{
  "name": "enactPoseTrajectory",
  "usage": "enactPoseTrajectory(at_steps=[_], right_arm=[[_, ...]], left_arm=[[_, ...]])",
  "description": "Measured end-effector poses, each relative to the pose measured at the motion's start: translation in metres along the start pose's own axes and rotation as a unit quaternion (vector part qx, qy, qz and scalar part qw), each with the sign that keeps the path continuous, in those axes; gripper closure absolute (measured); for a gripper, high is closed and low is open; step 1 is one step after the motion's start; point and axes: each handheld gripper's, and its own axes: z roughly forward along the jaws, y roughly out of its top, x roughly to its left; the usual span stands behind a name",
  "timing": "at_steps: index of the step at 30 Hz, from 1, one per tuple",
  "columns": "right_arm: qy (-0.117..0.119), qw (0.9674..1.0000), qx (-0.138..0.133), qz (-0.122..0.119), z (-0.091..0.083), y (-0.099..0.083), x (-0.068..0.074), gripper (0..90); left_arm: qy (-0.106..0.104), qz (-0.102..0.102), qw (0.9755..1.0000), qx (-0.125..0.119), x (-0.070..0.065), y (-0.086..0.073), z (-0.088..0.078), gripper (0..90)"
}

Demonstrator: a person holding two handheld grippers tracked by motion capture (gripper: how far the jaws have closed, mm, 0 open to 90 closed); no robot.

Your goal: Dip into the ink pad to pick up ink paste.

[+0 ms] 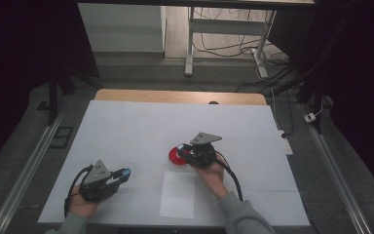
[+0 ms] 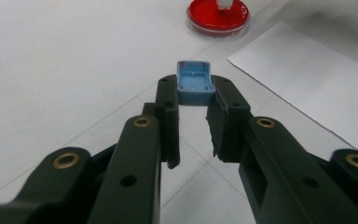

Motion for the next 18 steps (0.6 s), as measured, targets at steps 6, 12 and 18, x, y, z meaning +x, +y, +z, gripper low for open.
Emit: enactPoseTrajectory(at_steps=[6,12,18], right_arm=[[0.001,1.0000,-0.007,0.001,-0.003,0.001,-0.001,66.6],[0.003,0.9998,-0.017,0.004,-0.008,0.003,-0.001,66.6],[0.004,0.9998,-0.020,0.004,-0.013,0.005,-0.001,66.6]], left_arm=[[0.001,-0.001,1.0000,0.000,0.000,0.000,0.000,74.2],[0.001,-0.001,1.0000,0.001,0.001,-0.001,0.000,74.2],[0.002,-0.002,1.0000,0.001,0.001,-0.001,0.000,74.2]])
